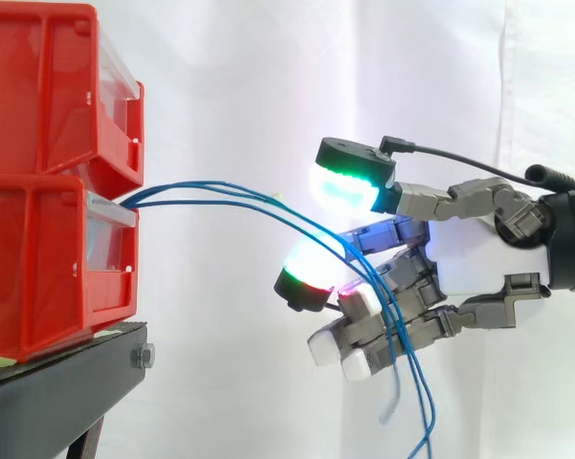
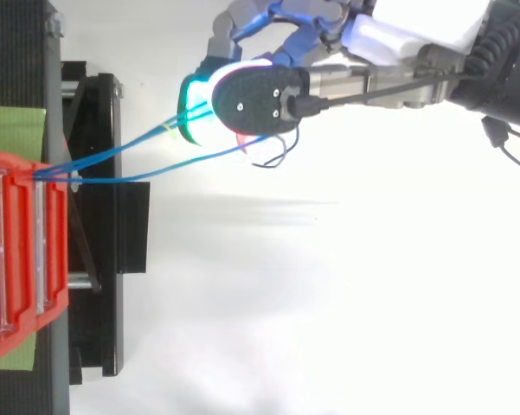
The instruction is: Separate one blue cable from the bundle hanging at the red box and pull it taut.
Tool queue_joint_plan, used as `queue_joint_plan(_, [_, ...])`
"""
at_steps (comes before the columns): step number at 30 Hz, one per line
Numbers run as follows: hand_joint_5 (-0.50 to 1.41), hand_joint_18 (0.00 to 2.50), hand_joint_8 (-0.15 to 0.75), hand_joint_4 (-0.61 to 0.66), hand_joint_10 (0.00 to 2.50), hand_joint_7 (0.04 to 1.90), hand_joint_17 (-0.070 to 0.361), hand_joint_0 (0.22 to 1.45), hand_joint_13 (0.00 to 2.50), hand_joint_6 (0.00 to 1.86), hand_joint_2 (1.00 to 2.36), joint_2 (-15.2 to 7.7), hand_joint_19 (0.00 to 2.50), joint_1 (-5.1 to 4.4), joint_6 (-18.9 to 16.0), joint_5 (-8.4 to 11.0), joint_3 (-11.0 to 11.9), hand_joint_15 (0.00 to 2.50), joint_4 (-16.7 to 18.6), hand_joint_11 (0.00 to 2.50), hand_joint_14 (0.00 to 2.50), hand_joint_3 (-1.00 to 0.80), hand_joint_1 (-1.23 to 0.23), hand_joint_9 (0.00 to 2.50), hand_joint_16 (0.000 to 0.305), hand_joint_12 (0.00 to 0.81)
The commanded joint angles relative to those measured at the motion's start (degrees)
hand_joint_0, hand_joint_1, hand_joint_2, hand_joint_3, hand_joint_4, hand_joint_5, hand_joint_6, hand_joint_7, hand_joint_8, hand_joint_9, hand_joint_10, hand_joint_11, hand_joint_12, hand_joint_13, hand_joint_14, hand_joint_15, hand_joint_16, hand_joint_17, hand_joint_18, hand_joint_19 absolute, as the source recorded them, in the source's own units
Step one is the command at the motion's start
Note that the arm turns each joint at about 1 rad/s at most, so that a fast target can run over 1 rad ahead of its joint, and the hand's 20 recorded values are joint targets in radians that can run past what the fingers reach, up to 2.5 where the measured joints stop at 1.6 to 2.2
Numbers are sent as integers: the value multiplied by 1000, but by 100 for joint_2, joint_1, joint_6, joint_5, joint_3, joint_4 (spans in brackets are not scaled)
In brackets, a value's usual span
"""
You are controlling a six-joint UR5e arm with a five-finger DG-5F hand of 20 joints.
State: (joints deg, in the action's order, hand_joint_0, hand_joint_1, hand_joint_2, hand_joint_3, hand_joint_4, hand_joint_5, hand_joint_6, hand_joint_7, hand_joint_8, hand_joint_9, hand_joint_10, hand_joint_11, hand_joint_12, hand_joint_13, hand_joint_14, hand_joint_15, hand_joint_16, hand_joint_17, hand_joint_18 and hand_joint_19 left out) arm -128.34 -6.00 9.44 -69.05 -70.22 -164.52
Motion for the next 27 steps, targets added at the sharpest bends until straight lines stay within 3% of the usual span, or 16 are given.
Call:
queue_joint_plan(1, [-228, 692, 327, 157, 19, 910, 101, 539, 895, 844, 1000, -7, 469, 2, 5, 94, 0, 590, 113, 1136, 21, -500, -436, 1090, 45, 345])
queue_joint_plan(6, [-226, 691, 307, 135, 17, 910, 96, 587, 997, 850, 1000, -7, 485, 11, 31, 94, 0, 748, 148, 1257, 24, -500, -491, 1146, 43, 341])
queue_joint_plan(19, [-227, 685, 302, 101, 15, 958, 94, 636, 1005, 894, 1026, -7, 496, 20, 49, 102, 0, 785, 131, 1319, 25, -184, -626, 1170, 42, 344])
queue_joint_plan(25, [-230, 671, 290, 97, 16, 920, 95, 649, 937, 905, 1023, -7, 504, 29, 31, 102, 0, 719, 131, 1300, 25, -215, -684, 1134, 42, 345])
queue_joint_plan(27, [-231, 659, 293, 109, 16, 916, 95, 651, 927, 904, 1017, -7, 506, 29, 31, 102, 0, 706, 131, 1289, 24, -317, -702, 1127, 42, 346])
